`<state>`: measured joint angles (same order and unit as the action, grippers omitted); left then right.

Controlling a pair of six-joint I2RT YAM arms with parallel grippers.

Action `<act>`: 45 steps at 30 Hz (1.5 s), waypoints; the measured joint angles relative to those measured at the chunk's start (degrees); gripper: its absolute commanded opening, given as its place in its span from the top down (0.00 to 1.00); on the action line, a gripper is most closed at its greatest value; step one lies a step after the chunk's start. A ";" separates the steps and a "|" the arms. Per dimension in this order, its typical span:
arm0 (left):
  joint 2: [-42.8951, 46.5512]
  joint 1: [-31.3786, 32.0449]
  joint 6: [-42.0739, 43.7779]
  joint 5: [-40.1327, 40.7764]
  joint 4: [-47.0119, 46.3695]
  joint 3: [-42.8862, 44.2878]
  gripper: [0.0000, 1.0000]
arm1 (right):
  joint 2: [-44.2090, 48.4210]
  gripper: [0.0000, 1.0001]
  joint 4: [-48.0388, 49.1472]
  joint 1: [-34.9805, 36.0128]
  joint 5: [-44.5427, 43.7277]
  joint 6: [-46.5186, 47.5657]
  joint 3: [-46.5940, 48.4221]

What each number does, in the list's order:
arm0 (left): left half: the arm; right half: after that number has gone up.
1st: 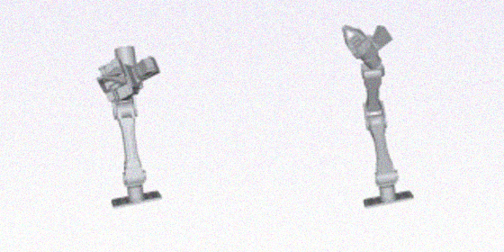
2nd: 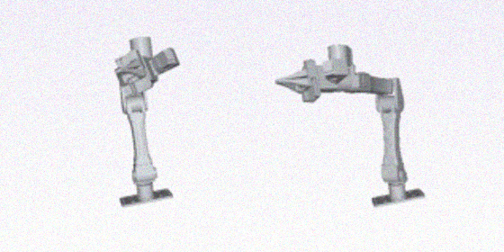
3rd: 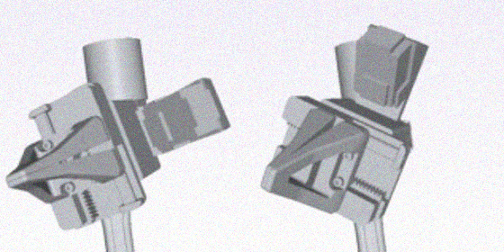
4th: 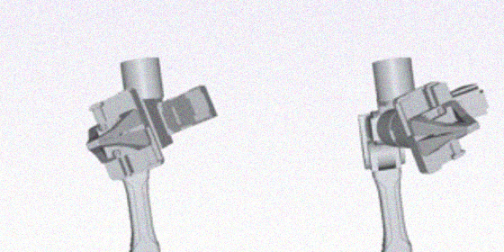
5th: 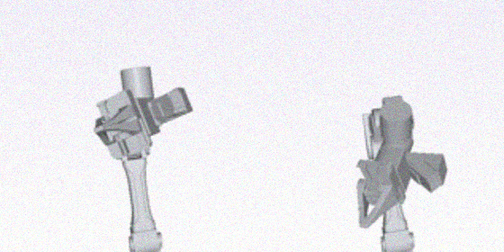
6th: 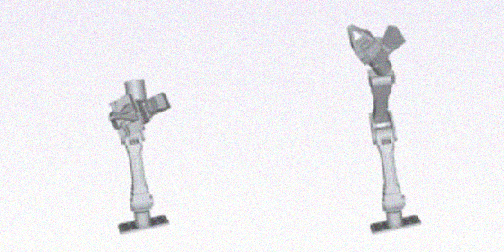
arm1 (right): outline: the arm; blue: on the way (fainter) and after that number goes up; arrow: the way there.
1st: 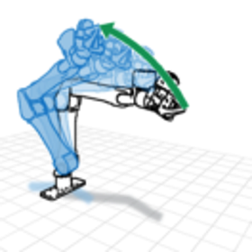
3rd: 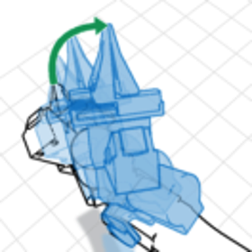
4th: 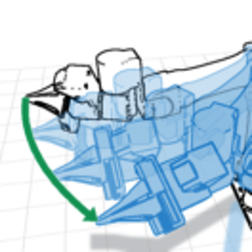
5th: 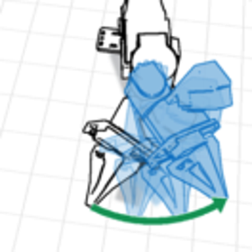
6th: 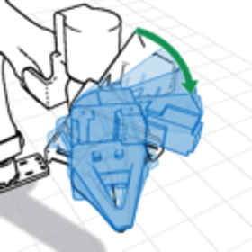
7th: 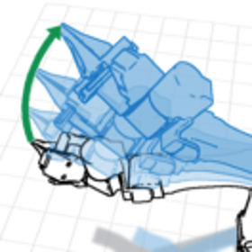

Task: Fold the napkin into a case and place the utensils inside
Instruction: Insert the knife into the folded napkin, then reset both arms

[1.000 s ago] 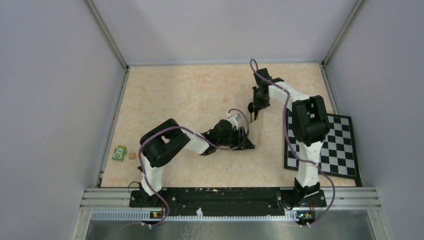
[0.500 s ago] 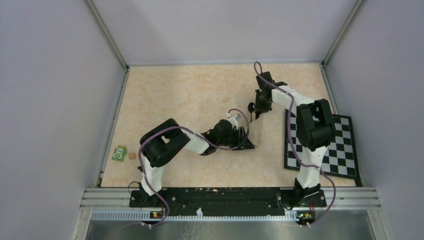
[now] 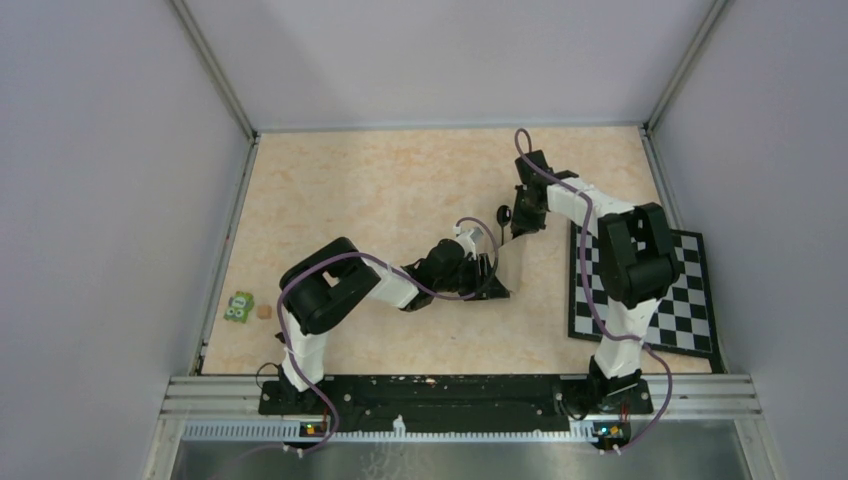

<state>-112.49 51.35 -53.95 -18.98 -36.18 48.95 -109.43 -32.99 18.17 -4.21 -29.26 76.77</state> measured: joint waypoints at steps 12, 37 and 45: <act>2.60 -0.02 0.02 -0.04 -0.83 -3.23 0.40 | 0.87 0.45 -3.06 0.02 -0.09 1.99 2.14; 60.46 -0.28 29.05 13.97 54.10 29.92 0.01 | 66.64 0.21 -16.41 6.69 7.13 12.61 18.32; 63.67 -0.31 36.04 21.59 62.51 42.97 0.01 | 72.87 0.20 -15.67 6.69 0.52 14.82 23.85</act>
<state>-48.82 51.05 -17.91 2.61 26.33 91.92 -36.56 -48.66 24.86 -3.68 -14.44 100.62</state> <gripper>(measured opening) 0.987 0.797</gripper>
